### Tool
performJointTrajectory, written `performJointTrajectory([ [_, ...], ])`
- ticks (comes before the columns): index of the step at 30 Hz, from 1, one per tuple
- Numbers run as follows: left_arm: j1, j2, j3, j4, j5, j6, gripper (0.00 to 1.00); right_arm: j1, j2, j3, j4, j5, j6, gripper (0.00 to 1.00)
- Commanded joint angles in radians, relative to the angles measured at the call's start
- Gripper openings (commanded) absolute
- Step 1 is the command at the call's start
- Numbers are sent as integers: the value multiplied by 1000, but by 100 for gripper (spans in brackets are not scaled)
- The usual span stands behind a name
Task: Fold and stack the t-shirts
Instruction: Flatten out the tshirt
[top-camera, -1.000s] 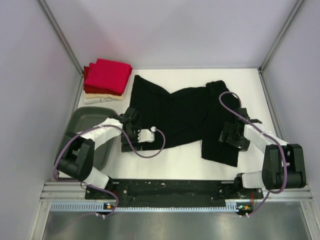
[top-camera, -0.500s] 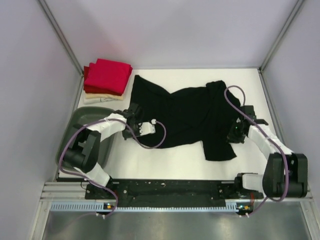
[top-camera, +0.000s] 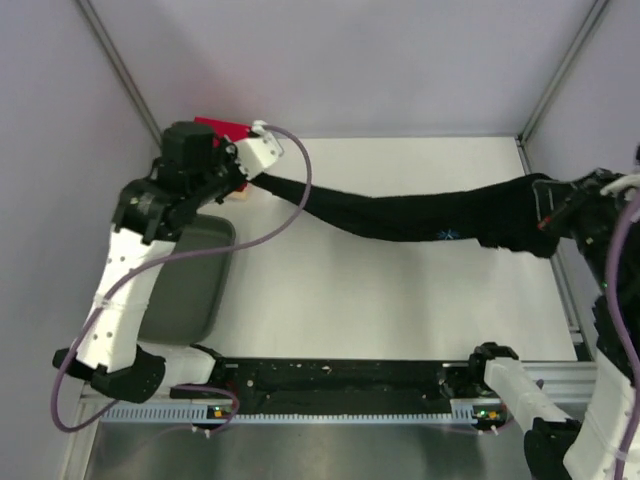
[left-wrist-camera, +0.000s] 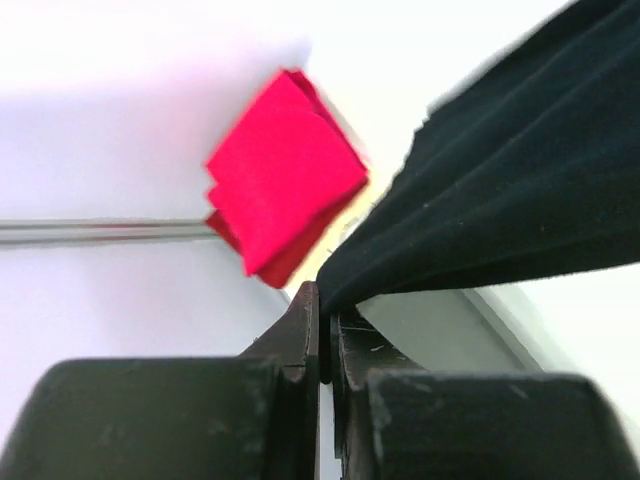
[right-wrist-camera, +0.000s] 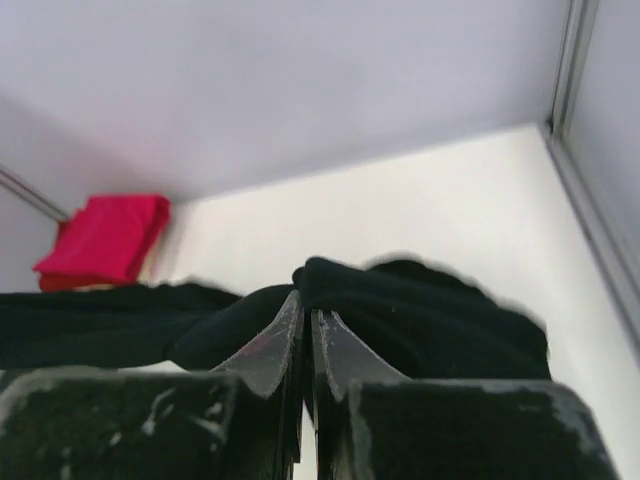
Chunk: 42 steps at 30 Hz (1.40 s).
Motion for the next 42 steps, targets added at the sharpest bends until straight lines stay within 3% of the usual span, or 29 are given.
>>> performJointTrajectory([
  [1,3,-67,296,-190,-17,-54,0,-10,-17,250,-146,4,-59,0],
  [6,3,-67,539,-237,-14,-63,0,-10,-6,442,-173,12,-81,0],
  [13,3,17,501,-117,-104,-42,0,-9,98,421,-95,34,-122,0],
  [20,5,225,458,251,-268,32,0,-10,346,366,202,-31,-176,0],
  [25,6,380,521,591,-400,96,0,-48,632,670,224,-63,-152,0],
  [29,6,454,607,748,-431,144,0,-124,755,866,277,-61,-46,0],
  [36,6,483,633,810,-420,191,0,-216,698,836,370,-144,-18,0],
  [42,6,389,411,770,-338,202,0,-217,537,511,364,-218,-102,0],
])
